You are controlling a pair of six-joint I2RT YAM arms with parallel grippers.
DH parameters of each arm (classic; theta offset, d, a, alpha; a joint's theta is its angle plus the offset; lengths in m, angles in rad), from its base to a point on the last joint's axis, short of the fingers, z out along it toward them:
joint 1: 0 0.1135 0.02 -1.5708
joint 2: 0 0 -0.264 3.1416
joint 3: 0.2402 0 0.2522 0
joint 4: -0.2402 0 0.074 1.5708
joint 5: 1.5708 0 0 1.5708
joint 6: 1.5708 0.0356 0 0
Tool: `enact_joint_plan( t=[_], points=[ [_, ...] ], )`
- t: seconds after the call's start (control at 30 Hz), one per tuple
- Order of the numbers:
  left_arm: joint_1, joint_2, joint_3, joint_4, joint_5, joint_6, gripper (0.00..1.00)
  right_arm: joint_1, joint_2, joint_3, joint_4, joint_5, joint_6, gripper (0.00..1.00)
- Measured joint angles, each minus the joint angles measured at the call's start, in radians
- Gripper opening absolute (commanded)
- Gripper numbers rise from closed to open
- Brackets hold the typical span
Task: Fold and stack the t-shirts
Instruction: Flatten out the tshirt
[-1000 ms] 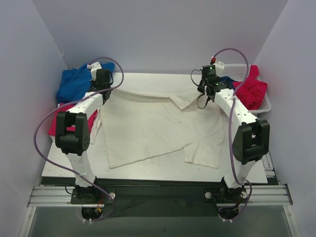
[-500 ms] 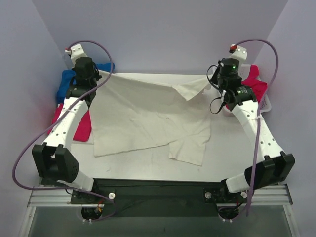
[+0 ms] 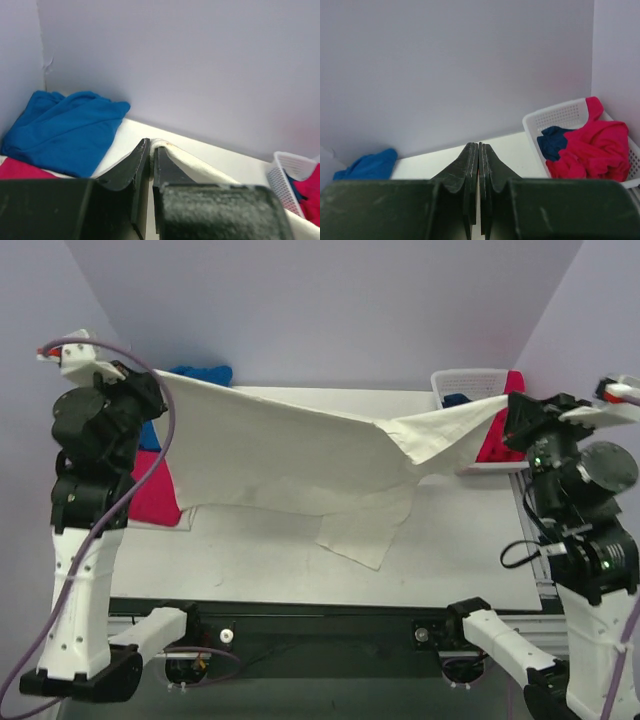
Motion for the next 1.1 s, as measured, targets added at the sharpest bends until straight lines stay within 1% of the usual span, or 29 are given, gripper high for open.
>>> enact_joint_plan(
  t=[0.17,0.3,0.4,0.53,0.67,0.77,0.87,0.97,1.03,1.1],
  points=[
    [0.001,-0.204,0.023,-0.052,0.062,0.002,0.00,0.000,-0.132,0.052,-0.045,-0.064,-0.011,0.00],
    [0.002,-0.316,0.094,-0.067,0.097,0.008,0.00,0.000,-0.167,0.114,-0.064,-0.113,-0.013,0.00],
    [0.002,-0.360,0.140,-0.064,0.109,0.013,0.00,0.000,-0.167,0.150,-0.069,-0.146,-0.013,0.00],
    [0.002,-0.354,0.158,-0.037,0.122,0.015,0.00,-0.001,-0.145,0.201,-0.064,-0.172,-0.014,0.00],
    [0.002,-0.258,0.137,0.020,0.135,0.008,0.00,-0.002,-0.035,0.303,-0.003,-0.172,-0.031,0.00],
    [0.002,-0.118,0.085,0.093,0.148,-0.005,0.00,-0.002,0.131,0.412,0.060,-0.165,-0.047,0.00],
    [0.002,0.061,0.014,0.150,0.158,-0.021,0.00,-0.002,0.343,0.493,0.122,-0.160,-0.059,0.00],
    [0.002,0.254,-0.044,0.169,0.163,-0.029,0.00,-0.001,0.517,0.446,0.169,-0.163,-0.058,0.00],
    [0.002,0.352,-0.106,0.170,0.148,-0.036,0.00,0.005,0.617,0.332,0.191,-0.172,-0.054,0.00],
    [0.002,0.403,-0.186,0.165,0.114,-0.047,0.00,0.014,0.695,0.209,0.176,-0.181,-0.050,0.00]
  ],
)
